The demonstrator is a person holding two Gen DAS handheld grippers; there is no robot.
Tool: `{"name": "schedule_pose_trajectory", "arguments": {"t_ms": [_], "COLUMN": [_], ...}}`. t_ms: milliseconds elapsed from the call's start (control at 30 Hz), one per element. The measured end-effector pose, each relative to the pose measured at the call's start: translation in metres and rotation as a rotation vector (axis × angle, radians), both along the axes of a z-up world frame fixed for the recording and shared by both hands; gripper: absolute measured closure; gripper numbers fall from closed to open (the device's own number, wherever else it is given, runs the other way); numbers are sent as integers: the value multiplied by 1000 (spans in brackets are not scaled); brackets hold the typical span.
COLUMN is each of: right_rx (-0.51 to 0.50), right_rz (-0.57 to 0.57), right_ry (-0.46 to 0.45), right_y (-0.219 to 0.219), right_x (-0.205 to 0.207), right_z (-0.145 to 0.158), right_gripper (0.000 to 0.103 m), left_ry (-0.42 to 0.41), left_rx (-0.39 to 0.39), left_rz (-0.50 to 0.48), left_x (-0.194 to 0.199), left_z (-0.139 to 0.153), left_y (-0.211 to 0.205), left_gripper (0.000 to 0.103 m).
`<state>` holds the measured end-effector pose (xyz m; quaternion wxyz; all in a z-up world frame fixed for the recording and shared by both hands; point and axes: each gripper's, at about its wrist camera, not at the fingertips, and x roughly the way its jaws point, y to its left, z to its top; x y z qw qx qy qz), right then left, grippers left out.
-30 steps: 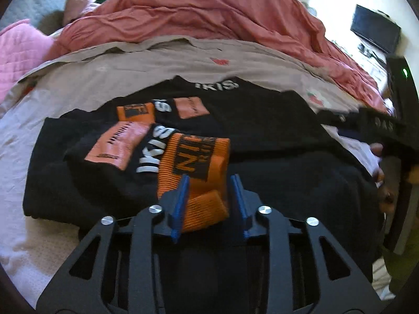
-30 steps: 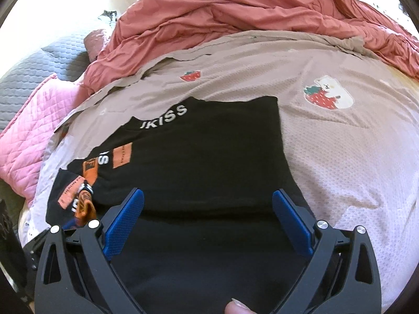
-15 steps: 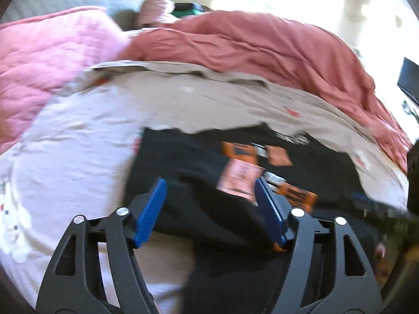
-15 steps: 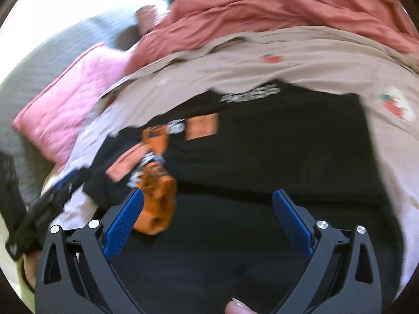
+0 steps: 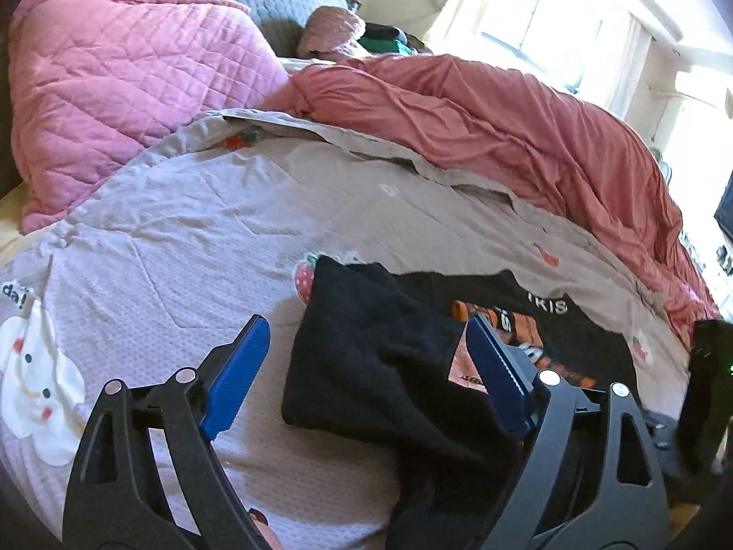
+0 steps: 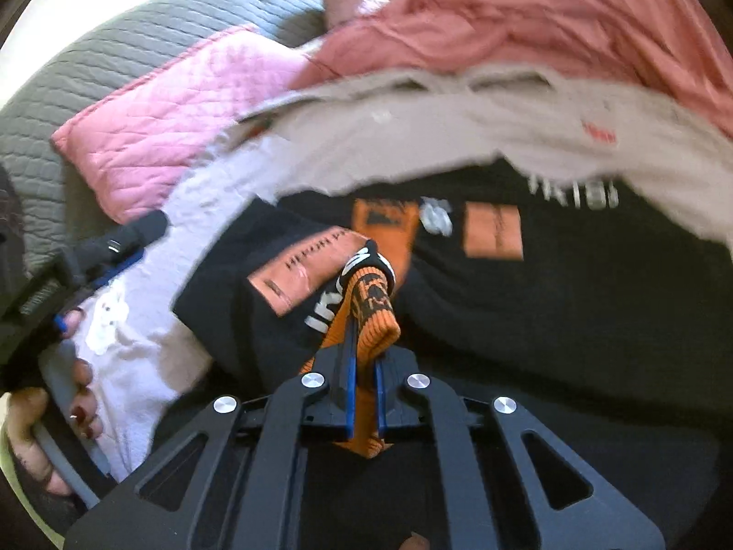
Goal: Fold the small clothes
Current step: 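Grasp the folded cuff with the right gripper, straighten it, then release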
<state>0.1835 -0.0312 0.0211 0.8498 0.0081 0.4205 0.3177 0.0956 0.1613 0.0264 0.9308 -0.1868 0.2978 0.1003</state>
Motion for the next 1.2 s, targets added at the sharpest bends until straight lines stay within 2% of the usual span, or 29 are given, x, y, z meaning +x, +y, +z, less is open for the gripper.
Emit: {"name": "schedule_pose_trajectory", "arguments": {"t_ms": [200,300,500,667,933,1033,1100,1200], "right_rx": [45,37,-11,-62,-106,-113,-123,-140], "right_rz": [16,-14,-121,-207,-292,-309,-321,-330], "right_ry": [-145,-209,-249,-214,-91,-53,-29,7], "right_y": [-13,-32,-86,-130,-171,-175,-179,-182], "right_x": [9,20,44,60,76,80,83,86], "right_z": [60,86,102,87,38,22,12,-2], "right_gripper": [98,98,98,98,98,98,98,98], "left_ry": [-11,-17,-16,-8,15,35,77,113], "left_rx": [-26,11,66,76,116,116,145,154], "left_rz": [24,34,5,-18,-48,-88,-120,-172], "left_x": [-4,-5,-3,0,12,30,49,76], "left_z": [0,3,5,3,5,13,17,12], "left_y": [9,6,-6,-11,-26,-42,-60,-84], "left_gripper": [22,22,22,22,22,22,22,22]}}
